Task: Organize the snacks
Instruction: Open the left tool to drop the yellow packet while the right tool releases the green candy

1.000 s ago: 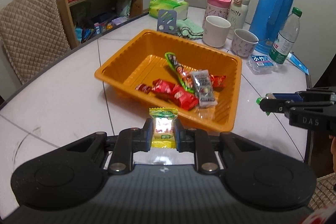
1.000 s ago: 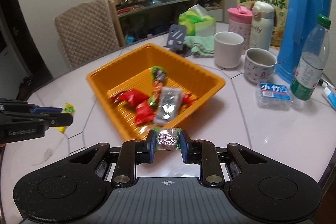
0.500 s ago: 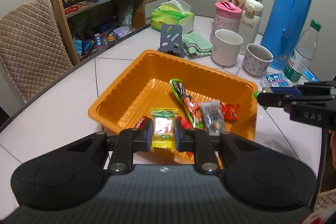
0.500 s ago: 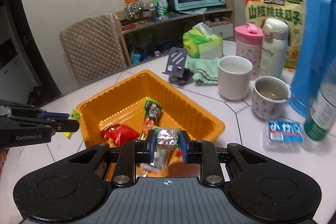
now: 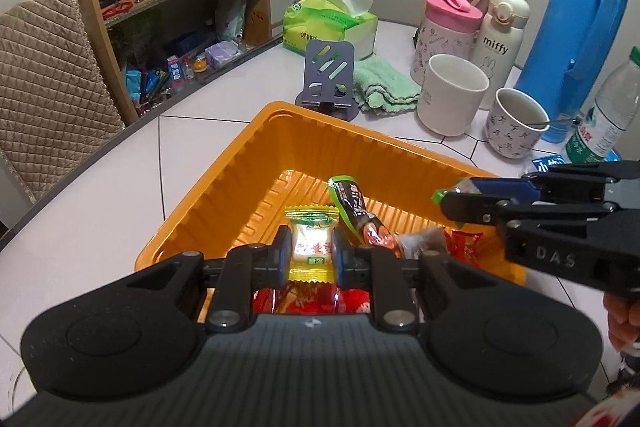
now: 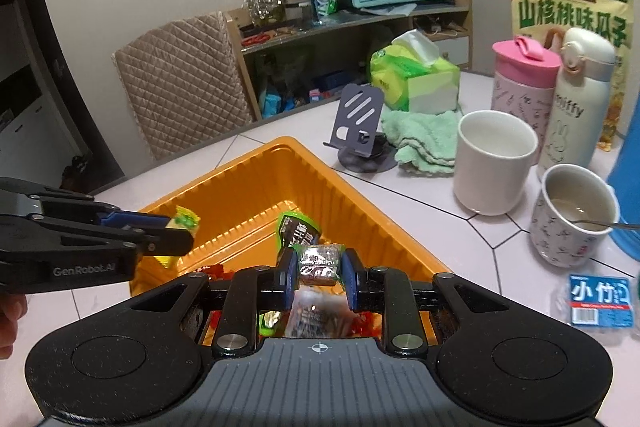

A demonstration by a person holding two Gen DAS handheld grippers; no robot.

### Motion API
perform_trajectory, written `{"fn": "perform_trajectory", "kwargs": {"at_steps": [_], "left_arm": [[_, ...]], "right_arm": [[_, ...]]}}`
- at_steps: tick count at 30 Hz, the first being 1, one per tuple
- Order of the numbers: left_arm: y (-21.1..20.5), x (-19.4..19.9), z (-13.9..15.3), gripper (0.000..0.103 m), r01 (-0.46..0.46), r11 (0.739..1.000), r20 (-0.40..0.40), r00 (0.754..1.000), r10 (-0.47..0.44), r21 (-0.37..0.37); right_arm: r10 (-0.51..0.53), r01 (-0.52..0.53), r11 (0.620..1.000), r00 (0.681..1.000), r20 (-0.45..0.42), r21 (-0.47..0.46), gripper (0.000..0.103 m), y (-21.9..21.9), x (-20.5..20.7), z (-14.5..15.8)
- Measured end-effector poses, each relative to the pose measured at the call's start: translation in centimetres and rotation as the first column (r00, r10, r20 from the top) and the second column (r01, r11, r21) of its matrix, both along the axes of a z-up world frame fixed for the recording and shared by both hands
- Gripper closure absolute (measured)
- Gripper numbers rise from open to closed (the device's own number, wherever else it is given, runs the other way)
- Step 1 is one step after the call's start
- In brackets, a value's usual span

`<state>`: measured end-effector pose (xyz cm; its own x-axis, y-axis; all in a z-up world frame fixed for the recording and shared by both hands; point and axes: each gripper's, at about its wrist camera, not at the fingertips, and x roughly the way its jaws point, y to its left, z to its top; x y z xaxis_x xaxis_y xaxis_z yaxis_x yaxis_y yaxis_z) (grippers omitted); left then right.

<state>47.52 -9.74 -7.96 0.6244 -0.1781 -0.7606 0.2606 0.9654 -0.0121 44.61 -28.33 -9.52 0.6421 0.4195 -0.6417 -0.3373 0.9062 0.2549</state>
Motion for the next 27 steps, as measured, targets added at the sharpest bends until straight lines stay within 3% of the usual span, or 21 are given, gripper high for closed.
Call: {"fn": "perform_trajectory", "kwargs": {"at_steps": [13, 19, 27], "left_arm": [[-0.4, 2.9, -1.5, 0.083, -0.011, 1.000, -0.017, 1.000, 0.011, 0.016], [-0.1, 2.9, -1.5, 0.069, -0.024, 1.000, -0.013, 1.000, 0.024, 0.017], [0.6, 2.7, -1.3, 0.068, -0.043, 0.999, -0.015, 0.999, 0.044, 0.023]], "right_arm": [[-0.006, 0.006, 1.000, 1.000, -0.012, 0.006, 0.078, 0.4, 1.9, -1.0], [-0.015, 0.015, 1.000, 1.000, -0.012, 0.010, 0.078, 0.1, 1.8, -1.1], [-0.018, 0.018, 1.000, 1.000, -0.009, 0.012, 0.078, 0.2, 1.9, -1.0]]}}
